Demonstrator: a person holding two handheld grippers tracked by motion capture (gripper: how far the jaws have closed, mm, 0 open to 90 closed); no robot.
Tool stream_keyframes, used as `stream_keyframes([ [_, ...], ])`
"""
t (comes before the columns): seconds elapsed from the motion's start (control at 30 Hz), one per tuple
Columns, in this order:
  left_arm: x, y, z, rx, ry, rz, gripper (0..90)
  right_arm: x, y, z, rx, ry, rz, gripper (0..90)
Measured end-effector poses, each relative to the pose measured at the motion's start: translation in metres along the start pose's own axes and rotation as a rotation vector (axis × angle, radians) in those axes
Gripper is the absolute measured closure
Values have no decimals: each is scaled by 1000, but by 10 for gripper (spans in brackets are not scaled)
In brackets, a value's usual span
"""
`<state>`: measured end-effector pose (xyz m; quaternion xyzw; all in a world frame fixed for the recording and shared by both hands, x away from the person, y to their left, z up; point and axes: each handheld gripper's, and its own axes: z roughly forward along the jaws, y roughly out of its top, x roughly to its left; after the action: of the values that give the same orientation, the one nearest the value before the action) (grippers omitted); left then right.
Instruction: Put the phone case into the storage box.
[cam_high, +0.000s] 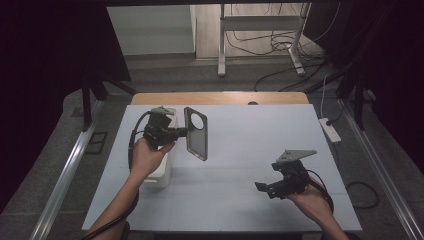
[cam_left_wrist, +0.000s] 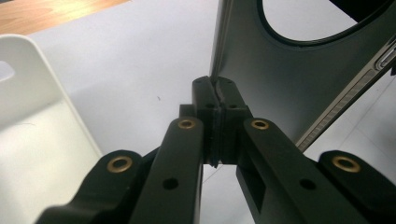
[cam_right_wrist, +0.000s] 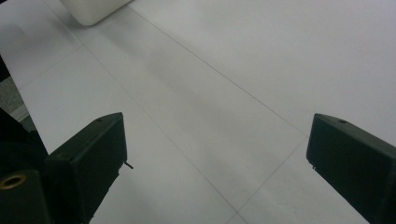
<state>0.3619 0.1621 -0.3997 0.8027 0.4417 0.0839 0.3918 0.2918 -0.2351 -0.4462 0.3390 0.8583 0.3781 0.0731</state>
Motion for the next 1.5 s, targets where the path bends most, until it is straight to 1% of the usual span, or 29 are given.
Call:
stream_keyframes([
  [0.1, 3, 2, -3, 1, 5, -4, 884, -2, -5, -3, 4, 0, -3, 55],
  [0.13, 4, 4, -5, 1, 11, -10, 884, -2, -6, -4, 2, -1, -3, 55],
  [0.33, 10, 8, -11, -1, 18, -23, 885, -3, -12, -10, -6, -11, -5, 55],
  [0.4, 12, 9, -13, -1, 22, -25, 884, -4, -16, -11, -1, -22, -13, 36],
  [0.6, 18, 12, -20, 4, 45, -34, 885, -5, -21, -13, 10, -40, -12, 15],
  [0.77, 25, 13, -25, -1, 66, -51, 885, -8, -27, -18, 1, -48, 12, 0],
  [0.83, 29, 13, -29, -5, 76, -59, 885, -10, -31, -22, -13, -61, 23, 0],
  [0.93, 33, 13, -33, -7, 87, -64, 884, -12, -34, -26, -20, -66, 32, 0],
  [1.1, 40, 13, -40, -17, 108, -77, 885, -16, -41, -34, -40, -88, 72, 0],
  [1.2, 45, 13, -44, -23, 120, -86, 885, -18, -44, -37, -55, -98, 81, 0],
  [1.23, 48, 13, -46, -25, 128, -90, 885, -18, -46, -40, -56, -108, 89, 0],
  [1.37, 53, 12, -51, -32, 142, -99, 885, -19, -50, -43, -58, -120, 98, 0],
  [1.4, 55, 12, -53, -35, 154, -104, 885, -19, -51, -44, -59, -124, 100, 0],
  [1.5, 58, 12, -55, -39, 161, -113, 885, -20, -53, -46, -62, -127, 107, 0],
])
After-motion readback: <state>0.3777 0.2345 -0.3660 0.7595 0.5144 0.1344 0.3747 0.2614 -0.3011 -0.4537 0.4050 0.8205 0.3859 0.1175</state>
